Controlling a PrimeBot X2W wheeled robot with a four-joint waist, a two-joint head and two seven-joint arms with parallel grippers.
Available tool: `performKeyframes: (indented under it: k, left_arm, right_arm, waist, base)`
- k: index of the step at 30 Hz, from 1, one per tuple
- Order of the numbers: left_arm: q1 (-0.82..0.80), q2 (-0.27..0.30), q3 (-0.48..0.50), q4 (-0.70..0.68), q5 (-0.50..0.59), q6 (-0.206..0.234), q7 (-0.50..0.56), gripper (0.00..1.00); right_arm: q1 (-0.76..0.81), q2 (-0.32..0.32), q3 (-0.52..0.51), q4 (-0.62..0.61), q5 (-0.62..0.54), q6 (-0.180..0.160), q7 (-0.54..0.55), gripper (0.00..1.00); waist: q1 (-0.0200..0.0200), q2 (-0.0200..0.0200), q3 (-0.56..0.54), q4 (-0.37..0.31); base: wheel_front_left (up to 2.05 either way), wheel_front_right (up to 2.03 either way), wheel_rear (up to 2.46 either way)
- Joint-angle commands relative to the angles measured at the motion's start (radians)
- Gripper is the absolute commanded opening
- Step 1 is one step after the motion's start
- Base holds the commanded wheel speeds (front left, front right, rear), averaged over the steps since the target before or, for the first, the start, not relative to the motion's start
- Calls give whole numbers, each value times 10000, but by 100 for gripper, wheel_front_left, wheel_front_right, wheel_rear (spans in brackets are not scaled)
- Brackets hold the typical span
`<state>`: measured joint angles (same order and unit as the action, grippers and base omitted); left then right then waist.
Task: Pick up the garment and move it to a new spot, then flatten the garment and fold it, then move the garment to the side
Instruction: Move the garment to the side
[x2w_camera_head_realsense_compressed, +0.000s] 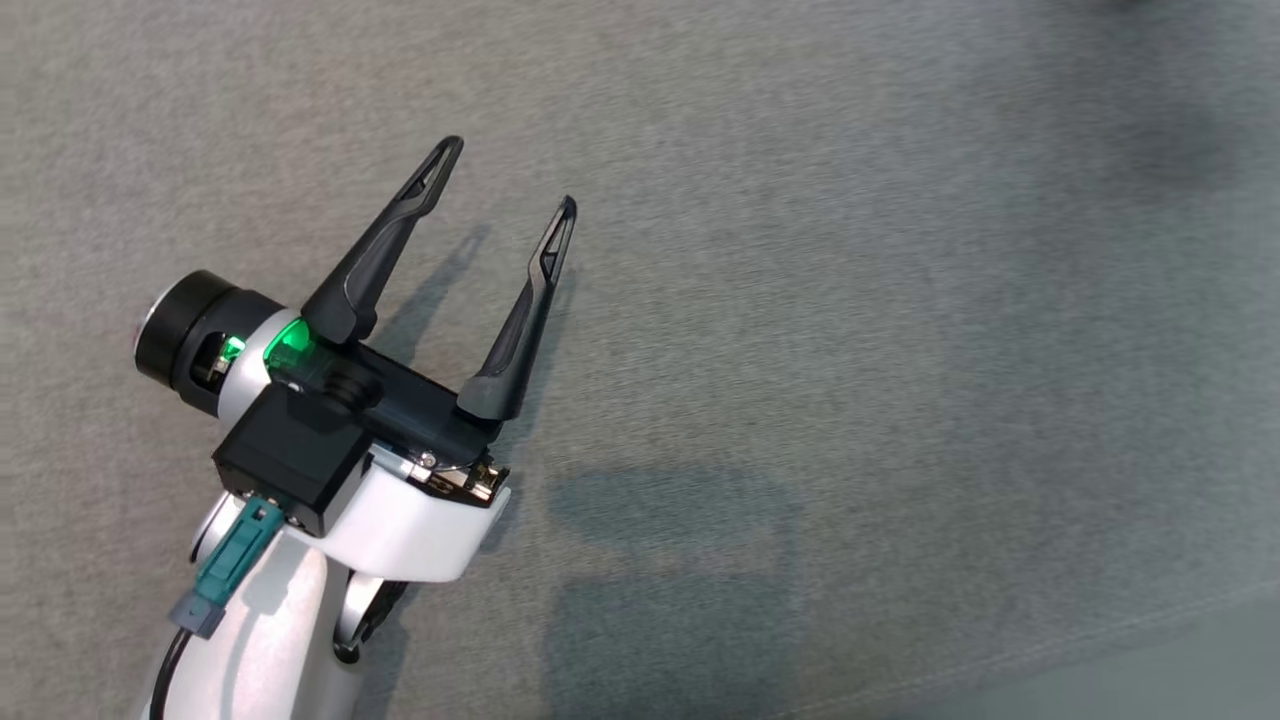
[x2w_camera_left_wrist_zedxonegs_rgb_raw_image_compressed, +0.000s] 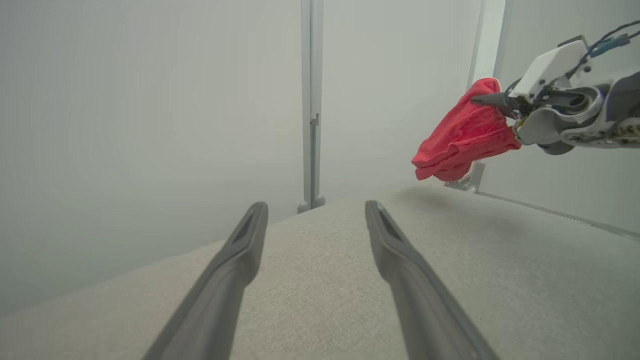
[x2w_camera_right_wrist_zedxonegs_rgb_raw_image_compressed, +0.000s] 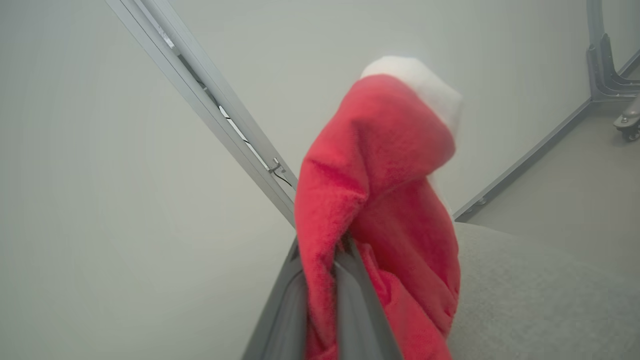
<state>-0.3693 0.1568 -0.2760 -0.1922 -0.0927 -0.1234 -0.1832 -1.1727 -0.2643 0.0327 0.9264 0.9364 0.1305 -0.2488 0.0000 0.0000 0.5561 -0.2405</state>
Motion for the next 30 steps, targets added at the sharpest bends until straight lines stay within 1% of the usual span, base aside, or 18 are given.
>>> performKeyframes:
  k: [1, 4, 7, 9, 11, 14, 20, 26, 30]
  left_arm:
    - [-305, 188, 215, -411, 26, -67, 108, 100]
    - [-383, 266, 177, -617, 34, -63, 207, 100]
    - [-457, 316, 209, -877, 9, -45, 322, 100]
    - [-467, 376, 210, -1062, 8, -30, 413, 100]
    - [-463, 408, 228, -1119, 12, 3, 461, 100]
    - [-469, 447, 244, -1137, 1, 33, 485, 100]
    - [-439, 517, 236, -1137, -37, 54, 567, 100]
    - [-411, 630, 179, -1209, -65, 55, 720, 100]
    - [-418, 667, 148, -1213, -87, 68, 793, 100]
  right_arm:
    - [-335, -295, -392, -200, -413, 2, -130, 0]
    - [-534, -463, -1179, -93, -947, 2, -130, 0]
    - [-491, -523, -1880, 188, -1459, 2, -130, 0]
    - [-313, -353, -2370, 457, -1877, 2, -130, 0]
    - [-165, -210, -2635, 499, -2121, 2, -130, 0]
    - [89, -23, -2964, 574, -2419, 2, -130, 0]
    - [302, 60, -3450, 944, -2853, 2, -130, 0]
    - [392, 122, -3922, 1810, -3381, 2, -130, 0]
    - [412, 61, -4224, 2728, -3852, 2, -130, 0]
  waist:
    - [0, 0, 544, 633]
    - [0, 0, 837, 905]
    - [0, 0, 1180, 1011]
    - [0, 0, 1362, 906]
    - [0, 0, 1385, 750]
    - [0, 0, 1294, 496]
    - [0, 0, 1135, 168]
    - [0, 0, 1016, -62]
    - [0, 0, 875, -149]
  base:
    - [0, 0, 0]
    - [0, 0, 0]
    - [0, 0, 0]
    - [0, 0, 0]
    - [0, 0, 0]
    - [0, 0, 0]
    - [0, 0, 0]
    - [0, 0, 0]
    - [0, 0, 0]
